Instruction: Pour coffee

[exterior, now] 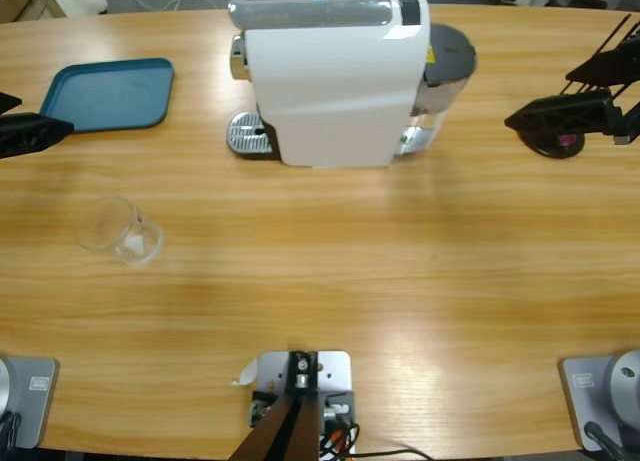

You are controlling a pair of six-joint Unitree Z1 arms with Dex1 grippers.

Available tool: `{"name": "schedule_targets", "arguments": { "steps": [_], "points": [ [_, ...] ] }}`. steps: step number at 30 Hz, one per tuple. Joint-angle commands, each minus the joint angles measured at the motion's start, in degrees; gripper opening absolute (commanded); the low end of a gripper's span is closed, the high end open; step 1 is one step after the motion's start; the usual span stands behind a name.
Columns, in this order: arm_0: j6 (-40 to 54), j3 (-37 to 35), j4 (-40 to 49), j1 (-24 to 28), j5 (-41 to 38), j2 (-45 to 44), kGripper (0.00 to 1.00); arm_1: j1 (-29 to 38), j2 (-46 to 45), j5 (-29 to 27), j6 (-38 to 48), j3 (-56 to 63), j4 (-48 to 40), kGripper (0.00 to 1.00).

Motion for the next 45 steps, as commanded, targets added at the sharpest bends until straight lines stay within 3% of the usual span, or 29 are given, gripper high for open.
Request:
{"name": "schedule_targets", "arguments": {
  "steps": [1,5,10,19,24,29,36,38,45],
  "points": [
    [-0.44,1.71,-1.00,0.58,-0.90,2.34,0.987,0.75,0.57,-0.42,0.00,2.27,-0.94,0.991],
    [-0.97,1.66,-1.34,0.58,-0.90,2.58,0.985,0.95,-0.89,-0.44,0.44,3.10,-0.85,0.987],
    [-10.12,-4.02,-2.50,0.79,-2.13,5.75,0.827,2.14,-3.86,-0.68,1.82,3.02,-0.61,0.987],
    [-18.77,-16.69,-2.41,3.18,-8.37,21.53,0.795,5.57,-3.05,-1.79,2.00,3.01,-0.99,0.991],
    [-19.62,-20.00,-2.32,3.57,-11.41,26.23,0.802,5.57,-1.93,-2.20,2.00,3.10,-1.36,0.991],
    [-26.95,-24.80,-2.60,3.57,-14.26,31.25,0.798,5.57,-0.73,-2.20,2.00,3.27,-2.23,0.991],
    [-32.90,-26.92,-3.78,3.31,-15.46,35.28,0.733,5.55,-0.56,-2.20,2.00,4.08,-2.72,0.991],
    [-34.08,-26.91,-4.63,3.31,-17.25,36.28,0.657,5.57,-0.42,-2.20,2.00,4.15,-2.95,0.990],
    [-35.07,-27.17,-7.24,3.22,-20.05,39.83,0.655,5.55,-0.50,-2.20,2.00,4.50,-3.05,0.988]
  ]
}}
